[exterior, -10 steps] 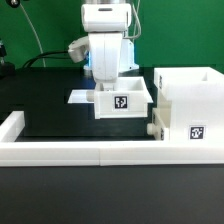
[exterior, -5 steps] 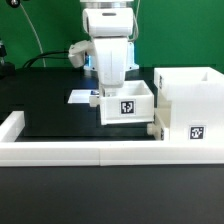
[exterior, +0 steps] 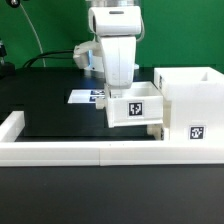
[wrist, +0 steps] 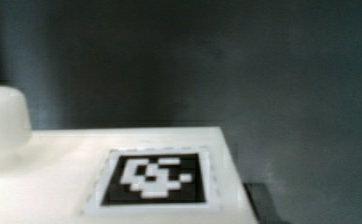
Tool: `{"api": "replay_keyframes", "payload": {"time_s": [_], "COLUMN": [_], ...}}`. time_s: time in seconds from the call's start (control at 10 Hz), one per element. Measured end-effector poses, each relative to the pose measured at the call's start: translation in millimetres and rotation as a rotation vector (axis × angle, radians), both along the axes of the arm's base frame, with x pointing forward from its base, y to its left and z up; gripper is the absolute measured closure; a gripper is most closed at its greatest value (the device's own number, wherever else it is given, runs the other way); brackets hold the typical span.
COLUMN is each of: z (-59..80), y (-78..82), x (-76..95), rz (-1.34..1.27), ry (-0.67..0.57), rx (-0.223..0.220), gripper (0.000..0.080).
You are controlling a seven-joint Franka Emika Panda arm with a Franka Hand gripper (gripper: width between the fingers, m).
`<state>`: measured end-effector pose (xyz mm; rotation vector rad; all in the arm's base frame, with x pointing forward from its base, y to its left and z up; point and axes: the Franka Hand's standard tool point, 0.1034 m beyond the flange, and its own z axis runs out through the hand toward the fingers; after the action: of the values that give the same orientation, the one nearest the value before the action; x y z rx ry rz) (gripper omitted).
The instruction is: Assemble drawer
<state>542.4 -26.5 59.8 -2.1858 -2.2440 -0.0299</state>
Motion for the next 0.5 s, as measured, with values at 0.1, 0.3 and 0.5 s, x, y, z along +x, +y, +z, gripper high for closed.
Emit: {"api": "replay_keyframes", "payload": {"time_s": [0.1, 0.3, 0.5], "z": [-0.3, -0.8, -0.4], "y": [-0.2, 0.5, 2.1], "x": [-0.4, -1.0, -0.4], "rz": [0.000, 0.001, 0.003], "ry": [0.001, 0.002, 0.001], "rx": [0.000, 0.001, 0.001], "gripper": [0.0755, 0.0755, 0.0755]}}
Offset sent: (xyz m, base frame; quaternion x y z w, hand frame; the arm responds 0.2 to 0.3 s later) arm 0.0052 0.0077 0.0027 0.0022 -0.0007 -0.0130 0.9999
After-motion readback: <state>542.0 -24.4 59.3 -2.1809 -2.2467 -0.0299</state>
